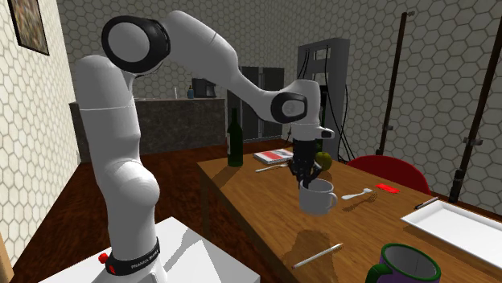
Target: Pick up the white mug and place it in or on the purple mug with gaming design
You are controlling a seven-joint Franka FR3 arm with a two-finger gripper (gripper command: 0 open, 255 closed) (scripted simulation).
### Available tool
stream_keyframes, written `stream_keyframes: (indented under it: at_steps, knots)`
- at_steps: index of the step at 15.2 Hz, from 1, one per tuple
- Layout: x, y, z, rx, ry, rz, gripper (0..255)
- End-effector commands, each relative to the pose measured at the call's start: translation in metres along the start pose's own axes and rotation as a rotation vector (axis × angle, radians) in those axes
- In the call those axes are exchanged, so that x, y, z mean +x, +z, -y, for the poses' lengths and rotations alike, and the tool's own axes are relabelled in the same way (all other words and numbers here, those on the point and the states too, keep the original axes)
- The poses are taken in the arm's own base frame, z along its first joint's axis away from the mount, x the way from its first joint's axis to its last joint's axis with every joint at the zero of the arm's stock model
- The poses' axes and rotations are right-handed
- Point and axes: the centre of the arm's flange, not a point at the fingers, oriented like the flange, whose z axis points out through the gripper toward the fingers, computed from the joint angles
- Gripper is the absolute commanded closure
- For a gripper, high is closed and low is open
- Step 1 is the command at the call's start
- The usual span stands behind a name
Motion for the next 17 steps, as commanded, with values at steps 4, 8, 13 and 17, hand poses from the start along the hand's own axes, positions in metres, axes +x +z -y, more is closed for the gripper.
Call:
stream_keyframes:
  at_steps: [4, 8, 13, 17]
  knots:
    - [0.000, -0.027, -0.002, 0.000, 0.000, 0.001, 255]
    - [0.000, -0.048, -0.002, 0.000, 0.000, 0.001, 255]
    - [0.000, -0.074, -0.004, 0.000, 0.000, 0.001, 255]
    - [0.000, -0.095, -0.004, 0.000, 0.000, 0.001, 255]
